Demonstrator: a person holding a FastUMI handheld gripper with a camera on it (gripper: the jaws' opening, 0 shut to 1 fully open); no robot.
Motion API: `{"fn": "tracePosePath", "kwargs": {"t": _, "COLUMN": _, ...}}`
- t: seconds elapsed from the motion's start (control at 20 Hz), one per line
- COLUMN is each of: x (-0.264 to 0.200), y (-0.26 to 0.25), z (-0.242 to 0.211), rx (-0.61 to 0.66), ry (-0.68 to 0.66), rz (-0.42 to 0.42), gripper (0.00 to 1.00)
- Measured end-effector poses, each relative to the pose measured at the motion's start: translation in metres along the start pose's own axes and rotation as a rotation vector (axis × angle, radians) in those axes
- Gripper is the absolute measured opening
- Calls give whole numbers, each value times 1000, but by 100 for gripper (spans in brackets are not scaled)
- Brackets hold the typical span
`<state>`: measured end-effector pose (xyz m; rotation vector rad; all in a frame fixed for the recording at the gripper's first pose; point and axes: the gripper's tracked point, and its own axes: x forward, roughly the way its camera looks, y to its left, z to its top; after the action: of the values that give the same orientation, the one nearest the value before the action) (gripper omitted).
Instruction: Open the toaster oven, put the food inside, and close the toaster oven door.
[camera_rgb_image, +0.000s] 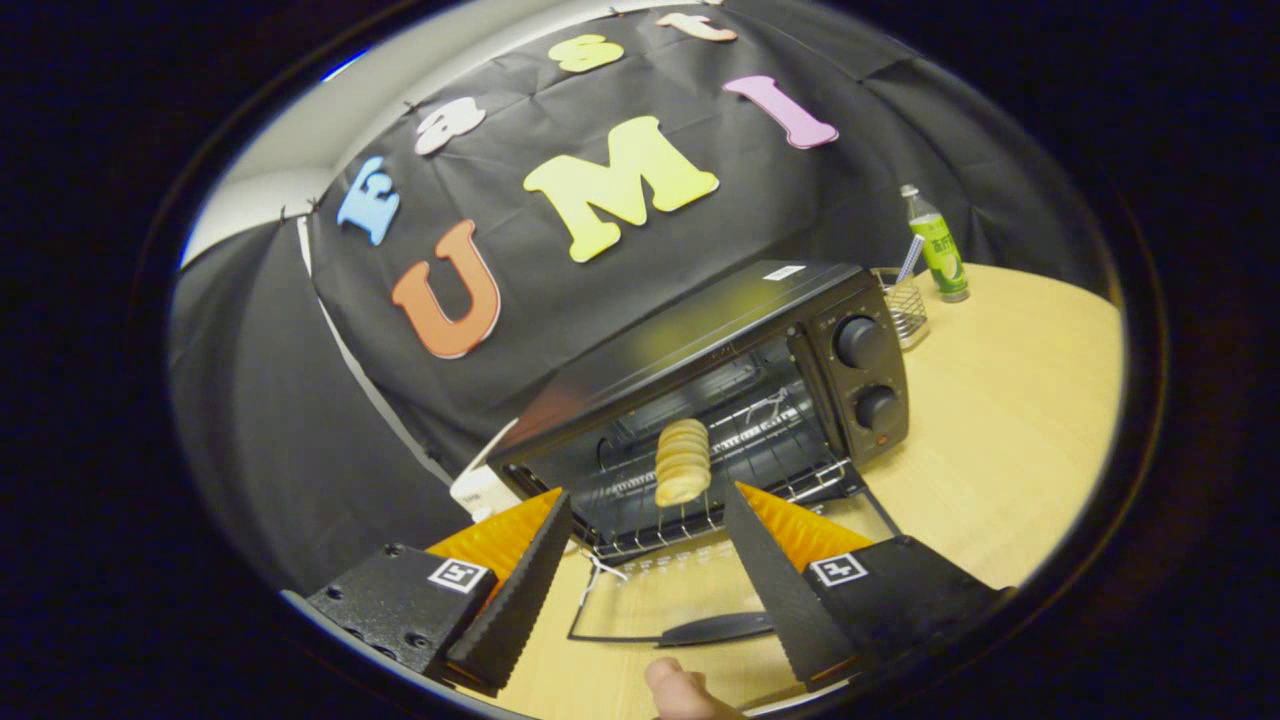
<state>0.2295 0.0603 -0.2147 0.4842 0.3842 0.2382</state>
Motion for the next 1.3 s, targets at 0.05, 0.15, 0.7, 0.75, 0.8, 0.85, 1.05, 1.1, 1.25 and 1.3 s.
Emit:
{"fn": "tracePosePath", "kwargs": {"t": 0.05, "x": -6, "y": 2, "z": -6, "rx": -33, "ry": 11, "rz": -17, "gripper": 100}}
{"fn": "tracePosePath", "kwargs": {"t": 0.15, "x": -17, "y": 5, "z": -21, "rx": -114, "ry": 59, "rz": -38, "gripper": 100}}
{"fn": "tracePosePath", "kwargs": {"t": 0.7, "x": -17, "y": -16, "z": -101, "rx": -380, "ry": 239, "rz": -243, "gripper": 100}}
{"fn": "tracePosePath", "kwargs": {"t": 0.75, "x": -15, "y": -20, "z": -106, "rx": -376, "ry": 258, "rz": -254, "gripper": 100}}
{"fn": "tracePosePath", "kwargs": {"t": 0.8, "x": -26, "y": -32, "z": -114, "rx": -369, "ry": 279, "rz": -269, "gripper": 100}}
{"fn": "tracePosePath", "kwargs": {"t": 0.85, "x": -26, "y": -36, "z": -120, "rx": -356, "ry": 304, "rz": -279, "gripper": 100}}
{"fn": "tracePosePath", "kwargs": {"t": 1.05, "x": -10, "y": -48, "z": -138, "rx": -301, "ry": 376, "rz": -330, "gripper": 100}}
{"fn": "tracePosePath", "kwargs": {"t": 1.1, "x": -6, "y": -54, "z": -136, "rx": -314, "ry": 373, "rz": -343, "gripper": 100}}
{"fn": "tracePosePath", "kwargs": {"t": 1.25, "x": -16, "y": -61, "z": -135, "rx": -344, "ry": 385, "rz": -359, "gripper": 100}}
{"fn": "tracePosePath", "kwargs": {"t": 1.3, "x": -14, "y": -61, "z": -138, "rx": -349, "ry": 392, "rz": -362, "gripper": 100}}
